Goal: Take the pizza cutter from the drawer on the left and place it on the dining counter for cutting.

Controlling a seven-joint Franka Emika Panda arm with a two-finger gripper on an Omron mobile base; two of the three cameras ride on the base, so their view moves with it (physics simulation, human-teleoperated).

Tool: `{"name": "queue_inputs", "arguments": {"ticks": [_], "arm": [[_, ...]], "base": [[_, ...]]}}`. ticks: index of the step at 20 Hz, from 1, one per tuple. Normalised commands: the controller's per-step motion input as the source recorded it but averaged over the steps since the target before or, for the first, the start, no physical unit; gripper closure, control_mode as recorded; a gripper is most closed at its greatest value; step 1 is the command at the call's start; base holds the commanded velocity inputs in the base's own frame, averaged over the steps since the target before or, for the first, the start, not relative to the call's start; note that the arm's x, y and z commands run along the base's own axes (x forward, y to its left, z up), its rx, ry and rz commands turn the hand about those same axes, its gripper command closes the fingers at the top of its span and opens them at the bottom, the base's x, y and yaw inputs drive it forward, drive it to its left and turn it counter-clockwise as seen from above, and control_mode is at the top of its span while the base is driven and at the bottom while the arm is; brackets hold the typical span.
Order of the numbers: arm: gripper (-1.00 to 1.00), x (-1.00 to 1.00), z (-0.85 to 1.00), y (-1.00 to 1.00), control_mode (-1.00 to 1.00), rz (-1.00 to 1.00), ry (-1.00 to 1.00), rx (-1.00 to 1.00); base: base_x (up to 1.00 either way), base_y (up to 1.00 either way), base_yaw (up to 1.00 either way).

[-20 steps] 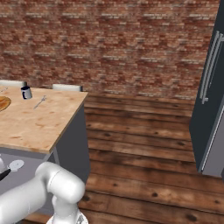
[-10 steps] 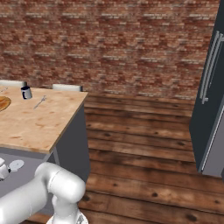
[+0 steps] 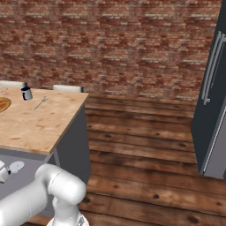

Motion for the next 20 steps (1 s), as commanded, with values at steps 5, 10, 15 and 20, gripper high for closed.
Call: {"name": "queue_inputs", "arguments": {"ticks": [5,10,15,20], "arm": [[-1.0,0.0,-0.02,0.1,-1.0,0.0,0.0,0.0],[-1.0,0.0,0.0,0.06,-1.0,0.0,0.0,0.0],[-1.0,0.0,-0.03,0.04,-1.0,0.0,0.0,0.0],[-1.0,0.01,-0.07,0.06,-1.0,0.0,0.0,0.0]], "base": [[0.0,0.0,0.0],[0.0,0.0,0.0],[0.0,0.0,0.0],[0.0,0.0,0.0]]}}
